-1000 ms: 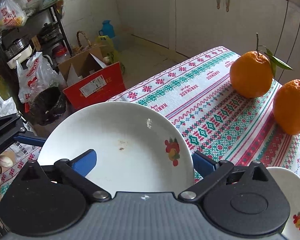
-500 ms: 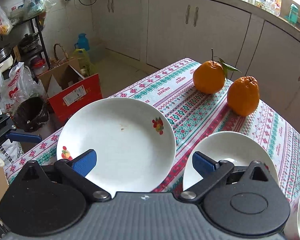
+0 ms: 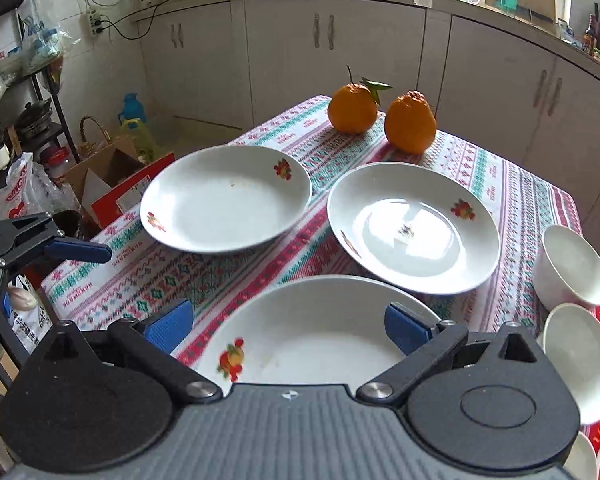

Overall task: Organize plates and bowls
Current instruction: 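Carry the held plate with the right gripper toward the other white plate, then lower the held plate onto the other white plate with the right gripper, then open the right gripper to release the stacked plate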

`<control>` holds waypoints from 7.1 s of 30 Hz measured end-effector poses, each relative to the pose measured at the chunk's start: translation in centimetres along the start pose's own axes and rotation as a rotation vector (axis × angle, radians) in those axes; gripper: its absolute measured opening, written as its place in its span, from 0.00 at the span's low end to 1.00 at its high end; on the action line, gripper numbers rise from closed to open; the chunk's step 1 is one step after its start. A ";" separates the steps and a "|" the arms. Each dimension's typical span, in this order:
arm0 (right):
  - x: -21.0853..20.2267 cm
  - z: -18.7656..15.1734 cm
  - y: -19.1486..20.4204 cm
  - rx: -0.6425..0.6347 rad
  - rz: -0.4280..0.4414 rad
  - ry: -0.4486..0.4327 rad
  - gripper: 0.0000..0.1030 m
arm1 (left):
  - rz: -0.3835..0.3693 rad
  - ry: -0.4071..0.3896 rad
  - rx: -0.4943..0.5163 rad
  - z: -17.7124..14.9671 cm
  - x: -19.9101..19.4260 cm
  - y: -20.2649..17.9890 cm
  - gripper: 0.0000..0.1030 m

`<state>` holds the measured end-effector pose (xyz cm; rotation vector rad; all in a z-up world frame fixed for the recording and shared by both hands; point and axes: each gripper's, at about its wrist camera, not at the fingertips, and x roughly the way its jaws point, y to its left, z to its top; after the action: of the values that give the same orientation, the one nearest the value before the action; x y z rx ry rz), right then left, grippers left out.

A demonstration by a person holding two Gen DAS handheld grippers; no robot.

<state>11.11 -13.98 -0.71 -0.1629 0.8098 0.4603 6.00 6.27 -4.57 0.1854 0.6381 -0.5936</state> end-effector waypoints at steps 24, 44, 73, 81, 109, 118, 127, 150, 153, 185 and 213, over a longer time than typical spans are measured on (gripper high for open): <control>-0.3 -3.6 -7.4 0.154 -0.037 0.124 1.00 | -0.176 0.092 0.139 0.5 6.3 -5.1 0.99; 3.2 -2.4 -9.0 0.138 0.058 0.231 1.00 | -0.219 0.055 0.177 0.3 6.6 -4.9 0.99; 3.9 -1.7 -11.8 0.236 0.264 0.268 0.96 | -0.323 0.034 0.240 0.9 6.8 -4.6 0.92; 3.6 -1.8 -12.9 0.283 0.296 0.260 0.96 | -0.324 0.037 0.243 1.0 6.8 -4.6 0.92; 4.1 3.6 -8.7 0.176 0.338 0.214 0.96 | -0.231 -0.011 0.154 1.6 2.3 -1.1 0.92; 6.2 7.3 -6.0 0.095 0.383 0.204 0.96 | -0.152 -0.024 0.096 1.8 0.7 2.1 0.92; 9.1 10.9 -3.3 0.023 0.426 0.202 0.96 | -0.073 -0.034 0.053 2.0 -0.5 5.2 0.92; 15.3 14.3 -1.1 -0.011 0.460 0.236 0.96 | -0.026 -0.004 -0.033 1.2 0.8 9.9 0.92; 15.7 14.3 -1.1 -0.011 0.453 0.244 0.96 | -0.032 -0.006 -0.042 1.2 1.0 10.2 0.92; 13.5 13.3 -1.9 0.011 0.403 0.232 0.96 | -0.019 -0.001 -0.063 1.0 2.4 11.5 0.92; 11.4 11.1 0.4 -0.022 0.281 0.214 0.96 | -0.003 0.004 -0.063 1.0 2.7 11.3 0.93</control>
<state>25.03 -6.41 -1.42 -0.1204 1.0442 0.7249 14.69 13.92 -5.58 0.1268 0.6600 -0.5757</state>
